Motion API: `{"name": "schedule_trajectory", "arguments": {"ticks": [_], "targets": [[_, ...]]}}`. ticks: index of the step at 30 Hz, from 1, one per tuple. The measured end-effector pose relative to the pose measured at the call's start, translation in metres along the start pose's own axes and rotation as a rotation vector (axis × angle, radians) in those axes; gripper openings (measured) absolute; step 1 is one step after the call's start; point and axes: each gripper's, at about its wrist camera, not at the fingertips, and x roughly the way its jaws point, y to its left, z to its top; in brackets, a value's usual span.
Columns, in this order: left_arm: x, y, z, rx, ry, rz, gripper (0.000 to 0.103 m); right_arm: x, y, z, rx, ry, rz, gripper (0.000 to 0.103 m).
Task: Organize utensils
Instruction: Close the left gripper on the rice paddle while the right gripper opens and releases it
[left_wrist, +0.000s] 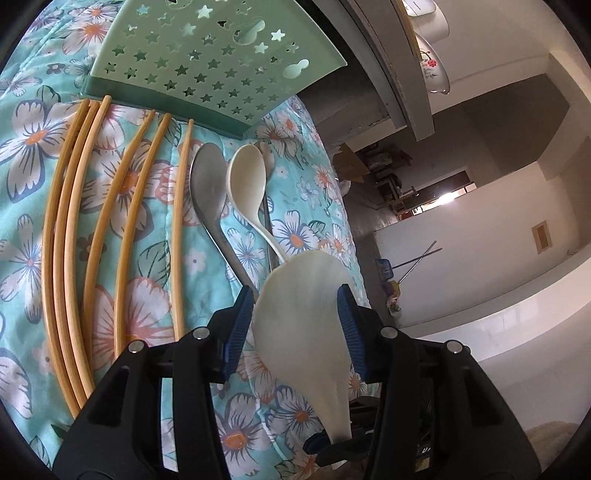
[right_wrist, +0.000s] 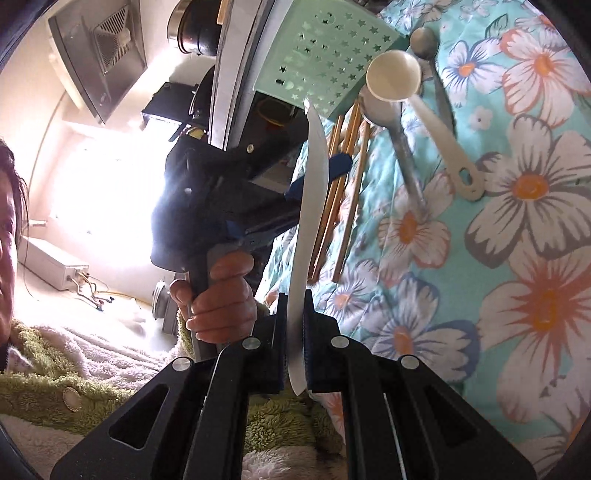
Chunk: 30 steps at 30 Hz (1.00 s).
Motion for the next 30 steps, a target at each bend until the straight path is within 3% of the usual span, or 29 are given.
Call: {"name": "schedule_trajectory", "arguments": {"ticks": [6, 11, 15, 20, 25, 28, 30], "targets": [[-0.009, -0.003, -0.001, 0.041, -0.039, 0.079, 0.016, 0.004, 0.007, -0.001, -0.005, 0.004, -0.022, 0.01], [-0.01, -0.005, -0.002, 0.096, -0.045, 0.161, 0.01, 0.009, 0.015, 0.003, -0.038, 0.018, -0.061, 0.015], [-0.019, 0.003, 0.0, 0.071, -0.065, 0.133, 0.004, 0.015, 0.015, 0.005, -0.024, 0.031, -0.075, 0.016], [-0.026, 0.01, -0.001, 0.061, -0.083, 0.135, 0.003, 0.02, 0.012, 0.006, -0.008, 0.034, -0.095, 0.016], [-0.034, 0.02, 0.0, 0.013, -0.077, 0.042, 0.003, 0.027, 0.018, 0.008, -0.036, 0.046, -0.109, 0.015], [-0.028, 0.026, -0.003, -0.028, -0.032, 0.004, 0.012, 0.031, 0.022, 0.01, -0.054, 0.053, -0.1, 0.014], [-0.026, 0.028, -0.006, -0.033, -0.039, 0.018, 0.013, 0.034, 0.024, 0.012, -0.067, 0.063, -0.109, 0.013]]}}
